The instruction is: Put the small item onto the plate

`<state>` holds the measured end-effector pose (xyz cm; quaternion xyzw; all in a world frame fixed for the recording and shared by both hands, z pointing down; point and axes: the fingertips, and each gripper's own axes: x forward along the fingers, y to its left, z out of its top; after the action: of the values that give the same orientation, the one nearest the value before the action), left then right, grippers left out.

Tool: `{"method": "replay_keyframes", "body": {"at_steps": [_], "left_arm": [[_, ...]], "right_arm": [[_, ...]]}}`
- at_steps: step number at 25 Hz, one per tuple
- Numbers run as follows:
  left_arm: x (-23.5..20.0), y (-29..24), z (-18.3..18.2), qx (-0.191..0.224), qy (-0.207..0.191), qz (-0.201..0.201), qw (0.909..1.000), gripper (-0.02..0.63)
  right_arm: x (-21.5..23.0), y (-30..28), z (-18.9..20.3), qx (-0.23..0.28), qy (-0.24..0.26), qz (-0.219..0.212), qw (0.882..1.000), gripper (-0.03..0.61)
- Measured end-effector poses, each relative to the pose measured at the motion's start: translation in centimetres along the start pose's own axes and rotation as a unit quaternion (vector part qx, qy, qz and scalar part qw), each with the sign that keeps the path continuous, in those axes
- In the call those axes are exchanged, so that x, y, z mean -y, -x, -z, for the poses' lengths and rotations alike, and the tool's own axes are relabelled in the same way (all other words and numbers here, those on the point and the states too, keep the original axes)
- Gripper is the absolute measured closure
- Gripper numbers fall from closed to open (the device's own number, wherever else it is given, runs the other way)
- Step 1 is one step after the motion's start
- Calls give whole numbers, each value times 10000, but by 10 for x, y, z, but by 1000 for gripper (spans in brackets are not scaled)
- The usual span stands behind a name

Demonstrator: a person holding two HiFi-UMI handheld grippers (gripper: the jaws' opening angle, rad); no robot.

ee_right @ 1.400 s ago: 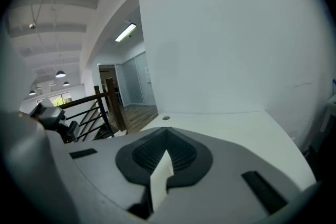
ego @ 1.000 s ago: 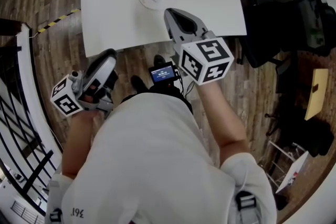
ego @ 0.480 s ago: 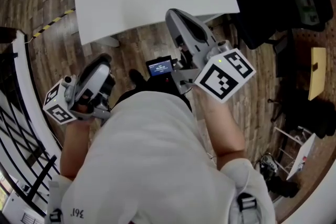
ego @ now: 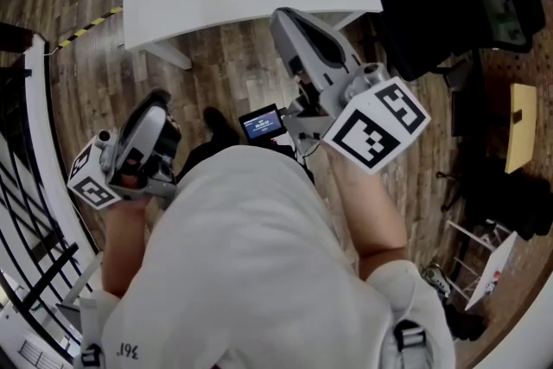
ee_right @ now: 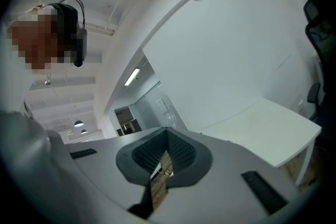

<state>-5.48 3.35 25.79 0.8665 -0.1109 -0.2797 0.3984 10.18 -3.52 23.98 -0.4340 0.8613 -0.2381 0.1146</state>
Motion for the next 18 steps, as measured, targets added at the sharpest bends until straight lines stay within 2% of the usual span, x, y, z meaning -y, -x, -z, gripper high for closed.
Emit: {"method": "replay_keyframes", "body": {"at_steps": [6, 9, 13, 18], "left_arm": [[42, -26, 91, -158, 106, 81, 9998, 506], [61, -24, 128, -194, 144, -32, 9997, 506], [81, -8, 155, -94, 120, -235, 9996, 506], [96, 2, 175, -39, 17, -333, 9994, 506]], "right_arm": [[15, 107, 13, 12, -116, 145, 9998, 577], [17, 151, 28, 2, -268, 177, 9995, 578], [13, 185, 42, -23, -357, 124, 9993, 577], [4, 207, 39, 85, -265, 23, 9996, 577]]}}
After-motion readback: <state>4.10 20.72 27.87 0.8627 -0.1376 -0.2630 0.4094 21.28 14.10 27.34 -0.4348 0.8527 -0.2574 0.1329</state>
